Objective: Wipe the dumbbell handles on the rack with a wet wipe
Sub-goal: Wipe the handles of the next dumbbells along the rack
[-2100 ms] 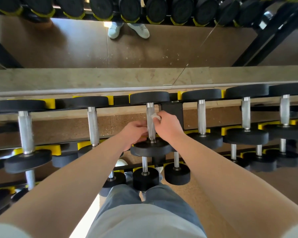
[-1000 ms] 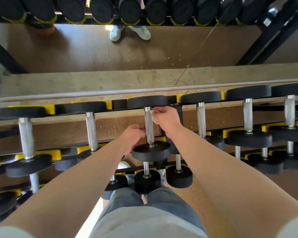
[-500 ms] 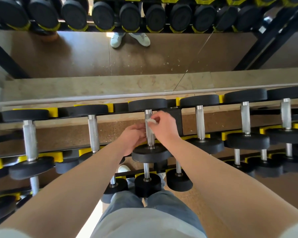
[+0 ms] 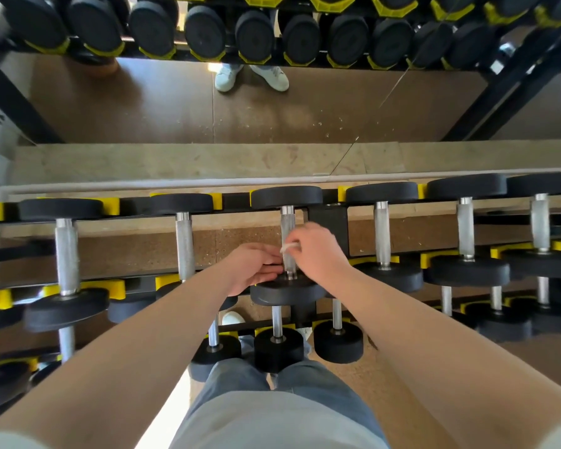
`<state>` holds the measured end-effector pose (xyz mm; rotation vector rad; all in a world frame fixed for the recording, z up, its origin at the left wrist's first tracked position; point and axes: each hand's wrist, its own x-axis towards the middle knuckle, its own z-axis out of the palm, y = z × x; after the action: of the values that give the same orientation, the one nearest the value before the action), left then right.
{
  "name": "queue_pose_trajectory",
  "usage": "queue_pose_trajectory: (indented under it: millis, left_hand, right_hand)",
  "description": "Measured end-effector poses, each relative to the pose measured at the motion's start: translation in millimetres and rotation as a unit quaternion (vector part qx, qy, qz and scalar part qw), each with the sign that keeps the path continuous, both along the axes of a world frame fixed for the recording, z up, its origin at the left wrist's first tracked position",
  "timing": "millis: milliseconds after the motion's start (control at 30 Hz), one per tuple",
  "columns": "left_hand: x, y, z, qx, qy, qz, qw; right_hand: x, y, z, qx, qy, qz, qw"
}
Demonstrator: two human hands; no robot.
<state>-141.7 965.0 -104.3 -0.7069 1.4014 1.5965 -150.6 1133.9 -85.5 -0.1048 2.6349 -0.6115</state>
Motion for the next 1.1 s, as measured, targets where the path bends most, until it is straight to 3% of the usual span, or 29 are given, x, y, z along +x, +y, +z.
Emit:
queue_pose_trajectory:
  millis: [100,267,400,467,533,600,833,933,1000,1067,1100]
  left_hand:
    - [0,2,2,-0.002,0.008,-0.001,1.000]
    - [-3,7,3,0.026,0.020,0.058,0.998]
    - [-7,6,-3,0.049,0.037,0.143,0.988]
    - [-14,8,-7,0.016,0.059,0.168,0.984]
    - [-23,13,-12,-0.086,0.101,0.159,0.978]
    - [-28,17,-14,-0.168,0.134,0.133,0.968]
    - [-16,30,-12,-0.201,0.198,0.038,0.959]
    - [-9,17,-15,-0.225,0.179,-0.131,0.949]
    - [-3,12,-12,-0.235,0.185,-0.305,0.904]
    - [-3,13,-12,-0.248,0.194,-0.357,0.880]
    - [-5,13,-14,-0.243,0.183,-0.332,0.893]
  right_hand:
    - [-8,1,0,-0.079,0.062,-0.201,0.974]
    - [4,-6,7,-0.136,-0.044,-0.137,0.980]
    - [9,-2,2,-0.190,-0.077,-0.179,0.962]
    - [11,2,-1,-0.189,-0.081,-0.189,0.960]
    - [14,6,-4,-0.177,-0.072,-0.210,0.959]
    - [15,10,-6,-0.170,-0.068,-0.243,0.953]
    - [20,17,-12,-0.155,-0.106,-0.241,0.952]
    - [24,16,-16,-0.149,-0.129,-0.232,0.953]
    - [25,15,-17,-0.146,-0.136,-0.234,0.951]
    - [25,14,-18,-0.142,-0.140,-0.237,0.951]
    - [24,14,-17,-0.140,-0.143,-0.238,0.950]
